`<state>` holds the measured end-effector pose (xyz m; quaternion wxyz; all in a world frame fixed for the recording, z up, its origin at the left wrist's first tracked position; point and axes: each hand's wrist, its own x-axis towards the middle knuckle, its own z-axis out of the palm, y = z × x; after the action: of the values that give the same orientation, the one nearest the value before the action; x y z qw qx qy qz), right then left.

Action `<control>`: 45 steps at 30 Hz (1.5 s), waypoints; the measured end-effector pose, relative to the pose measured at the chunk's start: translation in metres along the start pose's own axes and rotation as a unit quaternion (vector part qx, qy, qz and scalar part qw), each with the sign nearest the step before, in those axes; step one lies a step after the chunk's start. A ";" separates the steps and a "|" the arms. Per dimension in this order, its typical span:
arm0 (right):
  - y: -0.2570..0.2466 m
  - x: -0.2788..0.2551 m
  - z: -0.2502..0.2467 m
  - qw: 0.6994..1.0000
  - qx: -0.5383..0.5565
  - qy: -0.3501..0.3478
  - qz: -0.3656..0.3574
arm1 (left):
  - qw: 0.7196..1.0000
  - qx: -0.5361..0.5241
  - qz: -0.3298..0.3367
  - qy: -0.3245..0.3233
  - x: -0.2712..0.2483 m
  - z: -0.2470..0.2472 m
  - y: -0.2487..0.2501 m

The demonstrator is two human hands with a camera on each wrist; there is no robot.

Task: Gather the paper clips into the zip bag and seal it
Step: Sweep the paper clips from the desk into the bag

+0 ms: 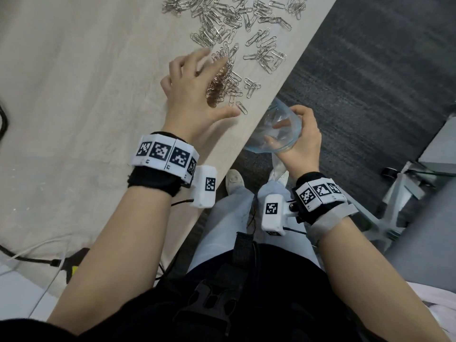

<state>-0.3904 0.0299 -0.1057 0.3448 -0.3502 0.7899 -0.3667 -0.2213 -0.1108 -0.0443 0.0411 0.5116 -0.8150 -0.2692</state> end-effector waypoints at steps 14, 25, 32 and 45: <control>0.001 -0.002 -0.004 1.000 0.008 -0.001 -0.026 | 0.995 -0.074 0.061 -0.022 0.005 0.017 0.016; 0.001 0.000 -0.004 0.999 0.004 -0.002 -0.032 | 0.995 -0.003 0.098 -0.037 -0.002 0.012 0.022; 0.000 0.003 -0.005 0.999 -0.008 0.000 -0.037 | 0.991 -0.058 0.106 -0.063 0.005 0.021 0.031; 0.002 0.002 -0.004 0.999 -0.012 0.009 -0.040 | 0.983 -0.085 0.157 -0.043 -0.013 0.036 0.040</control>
<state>-0.3952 0.0300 -0.1061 0.3182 -0.3822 0.7828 -0.3740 -0.2597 -0.0723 -0.0528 0.0913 0.3597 -0.8604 -0.3493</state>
